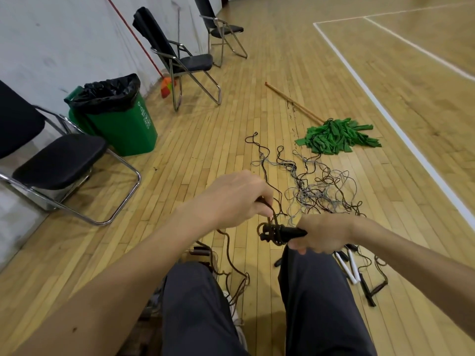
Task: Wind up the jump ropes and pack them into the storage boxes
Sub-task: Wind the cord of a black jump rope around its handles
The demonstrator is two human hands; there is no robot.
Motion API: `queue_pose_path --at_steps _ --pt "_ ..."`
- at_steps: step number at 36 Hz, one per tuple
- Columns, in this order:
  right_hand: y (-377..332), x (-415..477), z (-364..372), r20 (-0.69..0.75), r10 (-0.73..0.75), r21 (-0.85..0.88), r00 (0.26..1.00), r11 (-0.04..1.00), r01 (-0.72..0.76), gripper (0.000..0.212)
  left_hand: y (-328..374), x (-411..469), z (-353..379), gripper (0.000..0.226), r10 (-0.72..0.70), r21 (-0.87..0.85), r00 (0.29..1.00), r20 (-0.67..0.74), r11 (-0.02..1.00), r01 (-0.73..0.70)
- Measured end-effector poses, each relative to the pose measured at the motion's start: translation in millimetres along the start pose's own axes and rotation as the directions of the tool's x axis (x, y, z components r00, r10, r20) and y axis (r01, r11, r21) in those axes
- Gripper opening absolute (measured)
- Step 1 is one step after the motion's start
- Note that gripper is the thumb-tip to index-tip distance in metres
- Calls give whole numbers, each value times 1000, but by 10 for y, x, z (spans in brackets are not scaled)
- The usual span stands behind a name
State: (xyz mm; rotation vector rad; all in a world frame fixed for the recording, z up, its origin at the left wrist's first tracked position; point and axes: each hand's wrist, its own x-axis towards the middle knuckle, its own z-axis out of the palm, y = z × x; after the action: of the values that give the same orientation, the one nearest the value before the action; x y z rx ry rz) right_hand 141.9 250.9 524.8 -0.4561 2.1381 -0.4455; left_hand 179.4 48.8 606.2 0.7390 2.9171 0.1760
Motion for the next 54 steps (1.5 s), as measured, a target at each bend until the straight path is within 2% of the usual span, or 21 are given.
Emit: queue_pose_path --at_steps 8,16,25,28,31,32,34,36,37,39,40,41,43,46,48,51,54 --pt "-279 -283 82 175 -148 -32 973 987 156 29 -114 116 -197 13 68 -254 995 79 966 -46" --pt "-362 -541 131 204 -339 -2 919 938 346 38 -223 152 -120 12 164 -518 984 72 849 -104" --pt "-385 -677 155 115 -474 75 873 881 468 37 -366 143 123 12 145 -790 988 49 611 -50" --pt "-397 -702 127 40 -528 147 848 843 518 31 -394 148 286 4 137 -877 988 68 480 -6" --pt "-413 -741 47 -63 -579 187 813 793 579 21 -389 153 472 15 99 -950 992 83 308 49" --pt "-409 -742 33 -89 -593 203 800 775 598 21 -344 142 496 20 115 -956 991 70 291 33" --pt "-390 -729 21 -112 -605 238 789 754 612 24 -310 183 616 14 93 -966 993 77 253 51" --pt "-381 -710 18 -116 -605 296 787 736 609 20 -358 170 788 13 15 -969 995 95 228 89" --pt "-375 -697 12 -120 -602 324 790 728 604 20 -396 175 914 14 -15 -962 994 105 253 105" --pt "-353 -670 3 -146 -583 375 800 716 589 23 -381 109 1007 34 -99 -889 985 140 426 169" --pt "-344 -657 4 -165 -572 393 804 709 585 24 -370 90 1023 28 -111 -867 981 156 461 190" --pt "-334 -640 5 -186 -563 407 805 702 585 26 -315 69 985 17 -93 -867 983 158 463 183" --pt "-317 -612 3 -224 -535 436 815 693 574 31 -210 73 997 13 -44 -911 991 128 389 135" --pt "-298 -597 -22 -265 -463 465 846 707 532 38 -85 120 979 20 -160 -964 987 7 261 49" --pt "-291 -590 -49 -300 -415 475 859 716 512 38 -51 110 1014 35 -176 -952 984 -18 304 37" --pt "-247 -549 -85 -353 -329 491 876 732 473 33 17 98 1015 31 -196 -930 977 -81 367 -3" --pt "-209 -501 -90 -374 -232 502 898 763 406 15 37 87 1063 32 -224 -879 968 -115 477 6"
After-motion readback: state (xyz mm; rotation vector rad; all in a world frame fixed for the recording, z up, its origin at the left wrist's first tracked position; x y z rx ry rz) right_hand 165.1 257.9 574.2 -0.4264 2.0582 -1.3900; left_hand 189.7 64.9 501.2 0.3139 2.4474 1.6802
